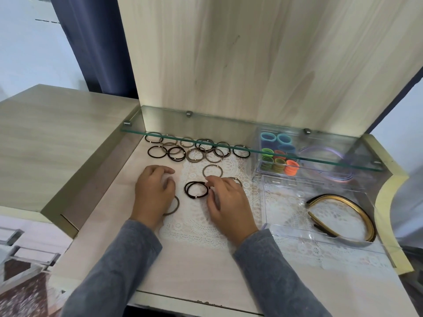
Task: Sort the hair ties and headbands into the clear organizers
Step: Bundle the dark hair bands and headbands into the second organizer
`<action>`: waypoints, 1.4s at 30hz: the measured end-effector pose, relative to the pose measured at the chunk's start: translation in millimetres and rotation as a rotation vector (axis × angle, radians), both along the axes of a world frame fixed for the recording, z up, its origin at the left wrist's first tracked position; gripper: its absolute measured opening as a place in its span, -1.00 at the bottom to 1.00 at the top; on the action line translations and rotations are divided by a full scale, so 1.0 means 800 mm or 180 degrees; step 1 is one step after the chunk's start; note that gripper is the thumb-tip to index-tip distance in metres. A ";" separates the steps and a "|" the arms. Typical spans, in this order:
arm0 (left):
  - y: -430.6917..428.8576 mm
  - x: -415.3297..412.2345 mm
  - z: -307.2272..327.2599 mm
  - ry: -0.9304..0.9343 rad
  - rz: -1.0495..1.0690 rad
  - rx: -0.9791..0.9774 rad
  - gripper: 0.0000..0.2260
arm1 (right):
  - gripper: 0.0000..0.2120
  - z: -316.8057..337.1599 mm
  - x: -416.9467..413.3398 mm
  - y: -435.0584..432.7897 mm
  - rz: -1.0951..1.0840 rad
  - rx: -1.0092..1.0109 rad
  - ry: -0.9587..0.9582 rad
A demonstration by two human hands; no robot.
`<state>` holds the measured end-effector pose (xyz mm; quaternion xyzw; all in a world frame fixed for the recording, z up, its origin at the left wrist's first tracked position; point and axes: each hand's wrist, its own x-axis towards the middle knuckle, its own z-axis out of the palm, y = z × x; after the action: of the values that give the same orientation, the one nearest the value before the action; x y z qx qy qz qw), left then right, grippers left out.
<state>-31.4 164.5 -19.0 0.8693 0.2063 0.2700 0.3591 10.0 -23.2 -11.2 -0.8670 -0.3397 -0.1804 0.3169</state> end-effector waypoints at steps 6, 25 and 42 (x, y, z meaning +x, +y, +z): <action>0.018 0.036 0.007 0.0419 0.0077 0.0283 -0.73 | -0.66 -0.003 0.006 -0.001 -0.0316 0.0040 0.0059; 0.023 0.086 0.029 0.0933 0.0158 0.0462 -0.84 | -0.49 -0.007 0.018 0.009 -0.0871 -0.0282 0.0359; 0.012 0.017 0.001 -0.0837 -0.0521 0.0720 -0.86 | -0.59 -0.013 0.021 0.006 -0.0641 -0.0205 0.0466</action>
<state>-18.0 174.4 -18.3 0.8752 0.0545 0.3725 0.3037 27.1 -18.8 -21.2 -0.9173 -0.2326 -0.1366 0.2931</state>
